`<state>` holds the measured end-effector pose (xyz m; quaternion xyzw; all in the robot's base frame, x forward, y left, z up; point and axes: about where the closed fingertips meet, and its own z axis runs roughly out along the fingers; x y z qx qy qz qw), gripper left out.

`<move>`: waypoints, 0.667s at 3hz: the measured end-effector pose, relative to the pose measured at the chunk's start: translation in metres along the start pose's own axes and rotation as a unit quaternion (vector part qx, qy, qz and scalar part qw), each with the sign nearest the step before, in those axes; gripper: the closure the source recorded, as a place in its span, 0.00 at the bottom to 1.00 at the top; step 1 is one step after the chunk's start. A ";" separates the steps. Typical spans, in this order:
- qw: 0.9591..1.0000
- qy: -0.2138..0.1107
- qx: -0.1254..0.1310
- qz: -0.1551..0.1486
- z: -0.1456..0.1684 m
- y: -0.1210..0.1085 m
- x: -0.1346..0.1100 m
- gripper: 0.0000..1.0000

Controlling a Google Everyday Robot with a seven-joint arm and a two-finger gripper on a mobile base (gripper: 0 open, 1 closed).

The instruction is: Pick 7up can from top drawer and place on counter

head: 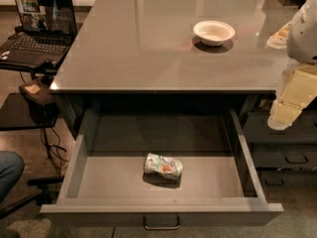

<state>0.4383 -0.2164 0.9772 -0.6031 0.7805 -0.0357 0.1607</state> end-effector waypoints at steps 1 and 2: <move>1.000 0.000 0.000 0.000 0.000 0.000 0.000 0.00; 1.000 -0.013 -0.004 -0.007 0.017 0.009 -0.007 0.00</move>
Offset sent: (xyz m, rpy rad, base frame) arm -0.0037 0.0277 -0.0502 0.0584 0.0166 0.0570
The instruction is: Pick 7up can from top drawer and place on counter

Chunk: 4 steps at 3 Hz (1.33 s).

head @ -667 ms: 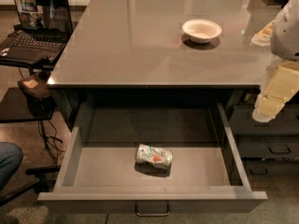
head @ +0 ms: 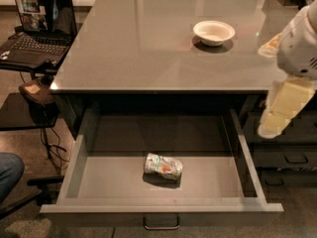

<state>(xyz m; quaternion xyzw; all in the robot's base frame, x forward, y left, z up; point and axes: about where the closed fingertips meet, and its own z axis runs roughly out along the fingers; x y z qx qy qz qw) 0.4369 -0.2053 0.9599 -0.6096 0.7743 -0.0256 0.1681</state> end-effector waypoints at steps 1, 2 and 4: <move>0.998 -0.047 -0.034 0.006 0.060 0.025 -0.015 0.00; 0.990 -0.104 -0.072 0.057 0.174 0.040 -0.031 0.00; 0.985 -0.130 -0.065 0.089 0.194 0.042 -0.034 0.00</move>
Offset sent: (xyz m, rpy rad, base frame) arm 0.0495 0.1098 -0.2770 0.4415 0.1757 -0.1032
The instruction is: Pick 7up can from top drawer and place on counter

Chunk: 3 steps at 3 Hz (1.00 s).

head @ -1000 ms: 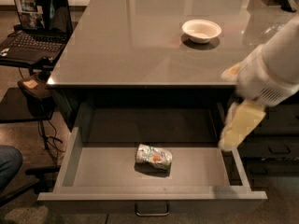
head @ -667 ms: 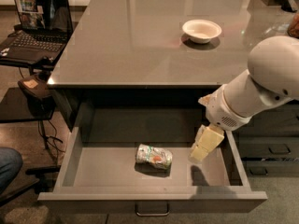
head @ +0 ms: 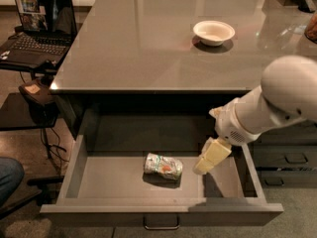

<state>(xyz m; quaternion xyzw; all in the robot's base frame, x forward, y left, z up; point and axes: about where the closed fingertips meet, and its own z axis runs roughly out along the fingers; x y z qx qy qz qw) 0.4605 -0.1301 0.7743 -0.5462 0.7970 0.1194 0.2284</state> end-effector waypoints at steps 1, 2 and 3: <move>0.997 -0.045 0.010 0.062 0.051 -0.014 -0.004 0.00; 0.995 -0.064 0.044 0.065 0.050 -0.033 -0.013 0.00; 0.995 -0.064 0.044 0.065 0.050 -0.033 -0.013 0.00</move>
Offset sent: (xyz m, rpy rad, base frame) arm 0.0219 0.0187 -0.0373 0.0940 0.0078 -0.0972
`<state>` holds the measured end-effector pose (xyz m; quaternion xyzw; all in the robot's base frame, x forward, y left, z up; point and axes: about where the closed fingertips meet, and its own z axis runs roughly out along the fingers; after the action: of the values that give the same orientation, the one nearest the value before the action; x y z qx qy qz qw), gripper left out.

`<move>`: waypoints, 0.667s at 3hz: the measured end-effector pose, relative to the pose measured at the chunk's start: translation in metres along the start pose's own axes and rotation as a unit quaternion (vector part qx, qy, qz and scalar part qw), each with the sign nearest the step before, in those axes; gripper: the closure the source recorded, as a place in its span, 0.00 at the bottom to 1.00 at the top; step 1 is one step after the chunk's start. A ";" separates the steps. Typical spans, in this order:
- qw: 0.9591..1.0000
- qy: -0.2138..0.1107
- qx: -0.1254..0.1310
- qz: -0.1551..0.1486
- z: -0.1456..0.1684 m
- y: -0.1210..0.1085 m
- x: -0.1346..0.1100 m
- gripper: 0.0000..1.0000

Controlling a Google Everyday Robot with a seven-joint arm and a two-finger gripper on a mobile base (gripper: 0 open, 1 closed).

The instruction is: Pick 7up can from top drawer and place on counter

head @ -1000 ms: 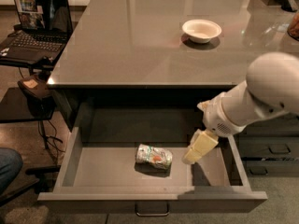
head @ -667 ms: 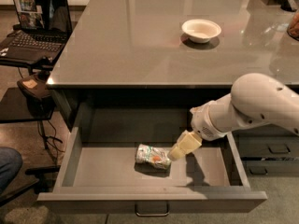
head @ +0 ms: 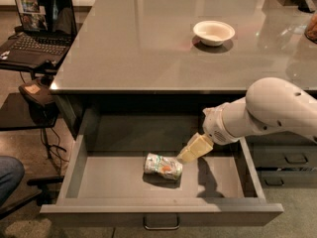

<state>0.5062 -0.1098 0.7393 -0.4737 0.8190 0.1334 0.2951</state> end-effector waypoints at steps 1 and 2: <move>0.999 -0.024 -0.017 0.023 0.019 0.029 0.011 0.00; 0.997 -0.054 -0.042 0.035 0.046 0.080 0.006 0.00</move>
Offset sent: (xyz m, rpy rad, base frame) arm -0.0942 0.1167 -0.0733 0.2518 0.0617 0.0237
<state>0.4520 -0.0492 0.6941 -0.4485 0.8116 0.2037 0.3142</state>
